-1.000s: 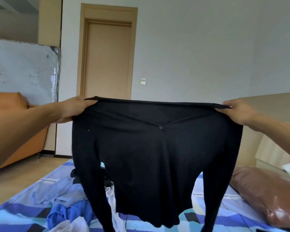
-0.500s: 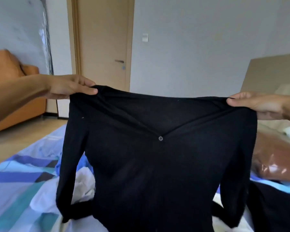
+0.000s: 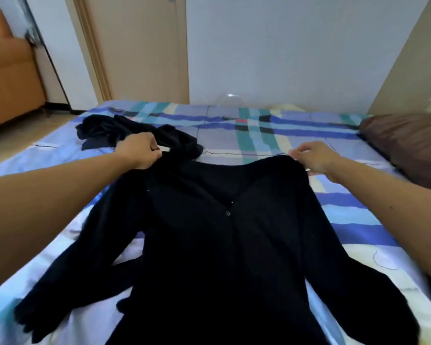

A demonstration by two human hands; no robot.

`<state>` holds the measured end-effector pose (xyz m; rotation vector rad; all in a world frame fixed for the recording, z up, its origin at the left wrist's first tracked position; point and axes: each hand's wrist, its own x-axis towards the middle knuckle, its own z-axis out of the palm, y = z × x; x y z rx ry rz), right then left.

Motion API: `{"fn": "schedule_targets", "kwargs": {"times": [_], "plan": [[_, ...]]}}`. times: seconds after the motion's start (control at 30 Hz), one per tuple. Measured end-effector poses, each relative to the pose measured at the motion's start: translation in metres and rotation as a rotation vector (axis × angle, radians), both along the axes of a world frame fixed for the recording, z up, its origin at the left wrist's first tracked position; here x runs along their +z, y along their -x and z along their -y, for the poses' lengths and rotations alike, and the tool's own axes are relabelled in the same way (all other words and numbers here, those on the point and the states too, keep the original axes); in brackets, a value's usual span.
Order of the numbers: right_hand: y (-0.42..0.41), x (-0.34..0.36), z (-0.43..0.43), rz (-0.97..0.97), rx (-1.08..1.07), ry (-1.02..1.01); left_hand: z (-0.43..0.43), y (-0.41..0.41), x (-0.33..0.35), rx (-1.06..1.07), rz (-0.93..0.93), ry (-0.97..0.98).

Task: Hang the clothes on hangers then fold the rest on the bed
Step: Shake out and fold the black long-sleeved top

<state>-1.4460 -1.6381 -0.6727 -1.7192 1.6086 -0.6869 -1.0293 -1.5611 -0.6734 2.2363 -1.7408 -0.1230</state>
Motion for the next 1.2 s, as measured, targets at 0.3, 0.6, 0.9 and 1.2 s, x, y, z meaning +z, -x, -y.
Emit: {"fn": "schedule_targets", "kwargs": {"times": [0.3, 0.6, 0.9, 1.2], "plan": [[0.060, -0.024, -0.065, -0.691, 0.338, -0.391, -0.004, 0.167, -0.069, -0.575, 0.006, -0.087], [0.077, -0.060, -0.118, -0.456, 0.399, -0.164, -0.038, 0.274, -0.124, -0.660, -0.208, -0.174], [0.117, -0.048, -0.135, -0.065, 0.457, -0.395, -0.046, 0.302, -0.098, -1.056, -0.158, -0.161], [0.153, -0.019, -0.171, -0.393, 0.688, -0.281, -0.047, 0.315, -0.067, -0.953, -0.416, -0.016]]}}
